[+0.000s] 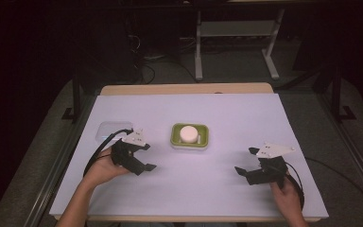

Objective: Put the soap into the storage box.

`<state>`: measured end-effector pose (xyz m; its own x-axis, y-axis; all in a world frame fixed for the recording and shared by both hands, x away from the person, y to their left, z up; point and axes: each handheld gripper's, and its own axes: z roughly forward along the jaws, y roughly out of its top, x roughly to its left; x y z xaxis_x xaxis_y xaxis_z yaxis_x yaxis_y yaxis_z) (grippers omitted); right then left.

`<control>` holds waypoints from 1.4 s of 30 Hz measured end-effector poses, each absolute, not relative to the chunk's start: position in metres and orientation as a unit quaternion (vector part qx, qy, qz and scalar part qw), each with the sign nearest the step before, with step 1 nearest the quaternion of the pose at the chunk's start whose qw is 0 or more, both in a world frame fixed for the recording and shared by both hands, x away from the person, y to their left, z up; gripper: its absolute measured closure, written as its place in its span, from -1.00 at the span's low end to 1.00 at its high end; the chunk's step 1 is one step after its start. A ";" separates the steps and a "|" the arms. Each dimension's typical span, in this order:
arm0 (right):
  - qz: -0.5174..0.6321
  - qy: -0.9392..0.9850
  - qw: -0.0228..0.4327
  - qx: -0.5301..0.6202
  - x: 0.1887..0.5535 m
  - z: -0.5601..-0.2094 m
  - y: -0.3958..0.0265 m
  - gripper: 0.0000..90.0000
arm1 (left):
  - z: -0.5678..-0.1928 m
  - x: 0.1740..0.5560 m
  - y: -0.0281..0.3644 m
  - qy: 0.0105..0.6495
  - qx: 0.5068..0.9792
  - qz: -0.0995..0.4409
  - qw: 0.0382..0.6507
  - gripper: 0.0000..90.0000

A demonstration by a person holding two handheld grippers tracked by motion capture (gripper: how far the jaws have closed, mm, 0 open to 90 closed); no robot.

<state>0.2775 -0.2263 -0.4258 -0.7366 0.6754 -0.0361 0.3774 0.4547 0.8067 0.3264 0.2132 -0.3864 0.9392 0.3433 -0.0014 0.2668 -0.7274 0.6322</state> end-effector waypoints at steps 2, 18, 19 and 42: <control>0.415 0.834 0.178 0.317 0.278 -0.426 -0.226 -0.71 | -0.387 0.324 0.216 0.164 0.927 0.057 0.331 -0.55; 0.409 0.837 0.178 0.318 0.279 -0.428 -0.225 -0.71 | -0.401 0.306 0.236 0.176 0.924 0.061 0.334 -0.54; 0.409 0.836 0.177 0.320 0.278 -0.428 -0.225 -0.71 | -0.401 0.304 0.238 0.176 0.924 0.062 0.333 -0.54; 0.405 0.838 0.178 0.320 0.277 -0.429 -0.224 -0.71 | -0.415 0.280 0.261 0.193 0.919 0.065 0.336 -0.55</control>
